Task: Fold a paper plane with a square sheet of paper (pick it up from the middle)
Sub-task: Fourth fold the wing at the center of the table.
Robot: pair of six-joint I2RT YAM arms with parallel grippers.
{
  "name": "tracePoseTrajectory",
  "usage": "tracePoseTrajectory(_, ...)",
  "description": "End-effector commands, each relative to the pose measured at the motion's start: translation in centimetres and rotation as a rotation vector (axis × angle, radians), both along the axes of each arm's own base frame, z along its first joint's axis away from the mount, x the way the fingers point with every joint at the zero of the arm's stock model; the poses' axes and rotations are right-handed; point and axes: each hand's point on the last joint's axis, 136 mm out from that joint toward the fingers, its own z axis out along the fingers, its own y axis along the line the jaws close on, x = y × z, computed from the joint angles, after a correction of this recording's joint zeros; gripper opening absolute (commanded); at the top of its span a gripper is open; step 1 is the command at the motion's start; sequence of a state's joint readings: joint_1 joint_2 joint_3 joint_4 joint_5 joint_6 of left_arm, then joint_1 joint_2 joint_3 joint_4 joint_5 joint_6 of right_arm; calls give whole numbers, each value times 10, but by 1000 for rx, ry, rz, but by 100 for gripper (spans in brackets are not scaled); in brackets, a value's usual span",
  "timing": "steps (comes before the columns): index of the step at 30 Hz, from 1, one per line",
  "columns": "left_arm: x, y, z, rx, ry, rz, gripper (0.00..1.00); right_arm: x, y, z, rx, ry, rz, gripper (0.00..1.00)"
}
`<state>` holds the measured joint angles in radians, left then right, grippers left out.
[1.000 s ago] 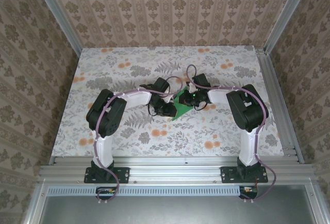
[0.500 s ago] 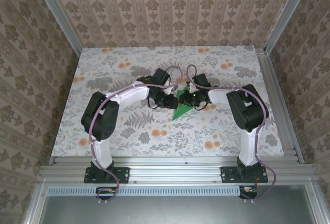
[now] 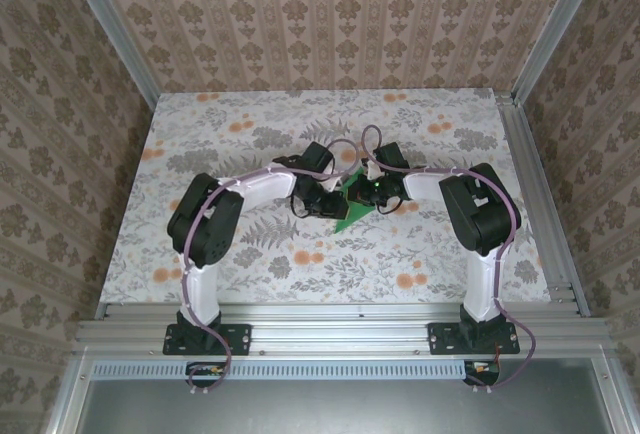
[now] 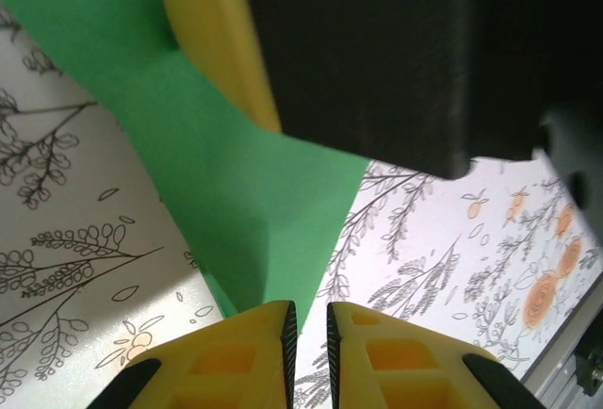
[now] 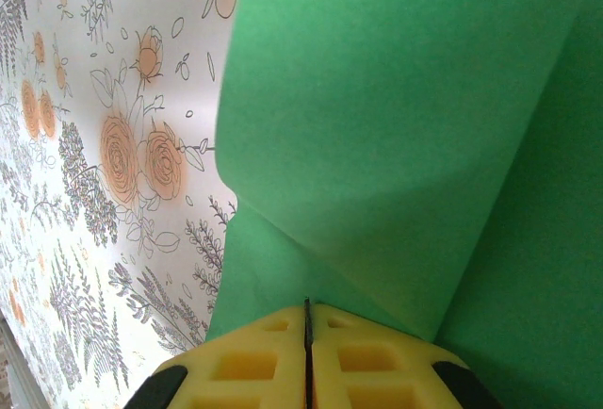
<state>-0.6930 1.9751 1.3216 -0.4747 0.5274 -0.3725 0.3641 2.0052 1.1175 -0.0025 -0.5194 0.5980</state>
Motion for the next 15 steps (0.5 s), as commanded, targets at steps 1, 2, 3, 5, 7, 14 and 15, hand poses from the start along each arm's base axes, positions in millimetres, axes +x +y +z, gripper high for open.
tracePoseTrajectory(1, -4, 3, -11, 0, 29, -3, 18, -17, -21, -35, -103, 92, -20, 11)
tracePoseTrajectory(2, -4, 4, -13, 1, 32, -1, 18, -17, -21, -35, -103, 92, -20, 11)
tracePoseTrajectory(3, -4, 5, -15, 3, 33, 1, 18, -17, -21, -35, -104, 93, -20, 11)
tracePoseTrajectory(5, -5, 7, -19, 7, 44, 5, 18, -18, -21, -35, -104, 94, -18, 11)
tracePoseTrajectory(7, -6, 9, -21, 5, 49, 7, 17, -18, -22, -36, -105, 94, -19, 11)
tracePoseTrajectory(14, -8, 10, -28, 2, 67, 7, 17, -18, -22, -37, -109, 94, -18, 10)
tracePoseTrajectory(15, -9, 11, -30, 5, 71, 8, 17, -18, -23, -37, -110, 93, -18, 10)
